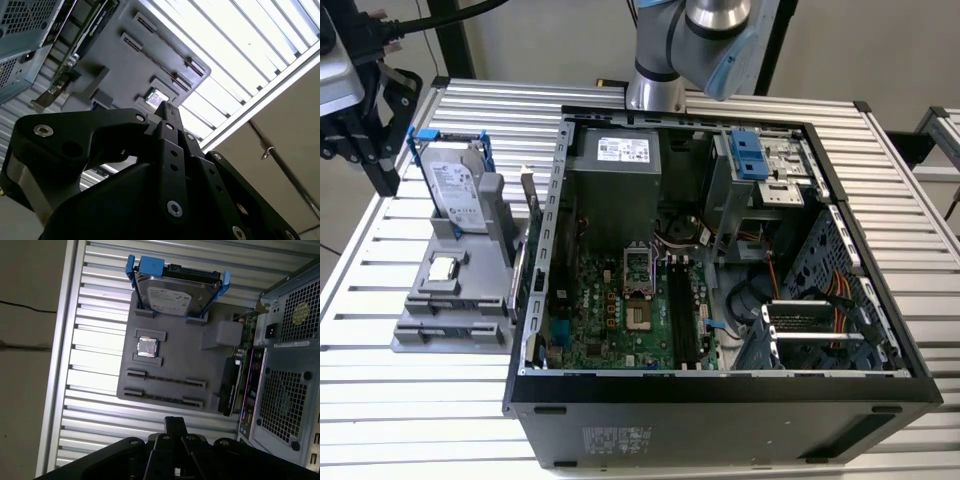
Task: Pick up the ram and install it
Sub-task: 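Pick up the ram and move it above insertion slot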
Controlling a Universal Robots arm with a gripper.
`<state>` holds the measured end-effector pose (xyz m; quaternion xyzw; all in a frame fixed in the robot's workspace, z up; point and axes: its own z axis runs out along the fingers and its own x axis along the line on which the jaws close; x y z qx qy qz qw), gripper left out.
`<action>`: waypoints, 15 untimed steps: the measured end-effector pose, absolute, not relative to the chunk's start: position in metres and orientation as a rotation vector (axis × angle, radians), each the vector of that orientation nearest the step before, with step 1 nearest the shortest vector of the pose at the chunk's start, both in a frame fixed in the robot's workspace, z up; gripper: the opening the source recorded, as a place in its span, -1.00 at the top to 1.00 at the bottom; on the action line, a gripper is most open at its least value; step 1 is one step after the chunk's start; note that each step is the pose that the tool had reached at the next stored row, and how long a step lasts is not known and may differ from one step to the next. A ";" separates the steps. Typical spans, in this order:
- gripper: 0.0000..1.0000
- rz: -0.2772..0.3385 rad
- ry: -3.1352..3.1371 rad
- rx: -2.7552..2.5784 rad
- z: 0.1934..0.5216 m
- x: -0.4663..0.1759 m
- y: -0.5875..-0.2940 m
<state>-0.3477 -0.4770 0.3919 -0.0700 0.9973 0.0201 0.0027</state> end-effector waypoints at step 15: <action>1.00 0.053 3.122 -0.306 0.392 -0.348 -0.477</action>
